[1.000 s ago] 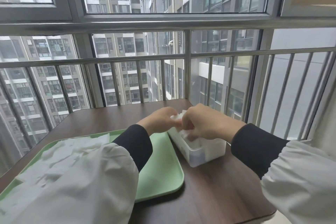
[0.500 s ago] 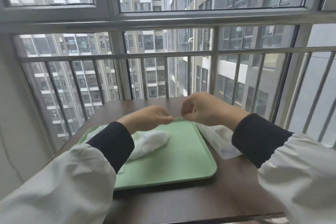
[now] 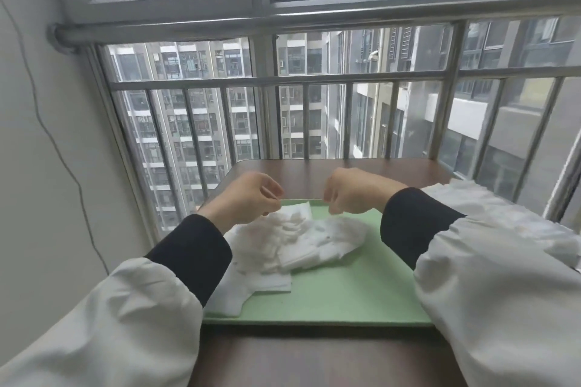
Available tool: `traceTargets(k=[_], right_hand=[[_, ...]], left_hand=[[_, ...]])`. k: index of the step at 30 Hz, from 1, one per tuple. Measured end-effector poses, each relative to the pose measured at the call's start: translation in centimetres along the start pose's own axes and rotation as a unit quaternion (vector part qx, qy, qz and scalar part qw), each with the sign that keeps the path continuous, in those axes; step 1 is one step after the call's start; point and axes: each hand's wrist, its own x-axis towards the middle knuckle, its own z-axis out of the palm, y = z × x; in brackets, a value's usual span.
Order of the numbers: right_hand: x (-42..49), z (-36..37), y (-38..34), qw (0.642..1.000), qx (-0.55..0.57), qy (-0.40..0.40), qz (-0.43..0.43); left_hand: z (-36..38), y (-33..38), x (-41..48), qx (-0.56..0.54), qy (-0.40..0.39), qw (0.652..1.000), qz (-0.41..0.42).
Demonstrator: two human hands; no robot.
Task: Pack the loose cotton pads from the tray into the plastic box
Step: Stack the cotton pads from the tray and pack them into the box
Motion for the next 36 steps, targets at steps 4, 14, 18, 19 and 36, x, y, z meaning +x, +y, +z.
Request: traceTargets(k=[4, 14, 18, 19, 36], right_hand=[[0.4, -0.1, 1.6, 0.994, 0.015, -0.086, 0.068], [-2.2, 0.2, 3.1, 0.996, 0.083, 0.014, 0.016], [-3.9, -0.7, 3.1, 0.965, 0.244, 0.076, -0.051], [-4.2, -0.7, 2.8, 0.952, 0.284, 0.086, -0.073], [-1.9, 4.2, 2.7, 0.999, 0.042, -0.017, 0.028]], left_hand=[[1.2, 0.2, 0.6, -0.021, -0.028, 0.999, 0.010], [1.2, 1.7, 0.7, -0.051, 0.016, 0.996, 0.070], [1.1, 3.3, -0.6, -0.083, -0.032, 0.986, 0.144], [1.3, 3.8, -1.0, -0.095, -0.055, 0.982, 0.156], [2.8, 2.6, -1.3, -0.349, 0.017, 0.936, 0.047]])
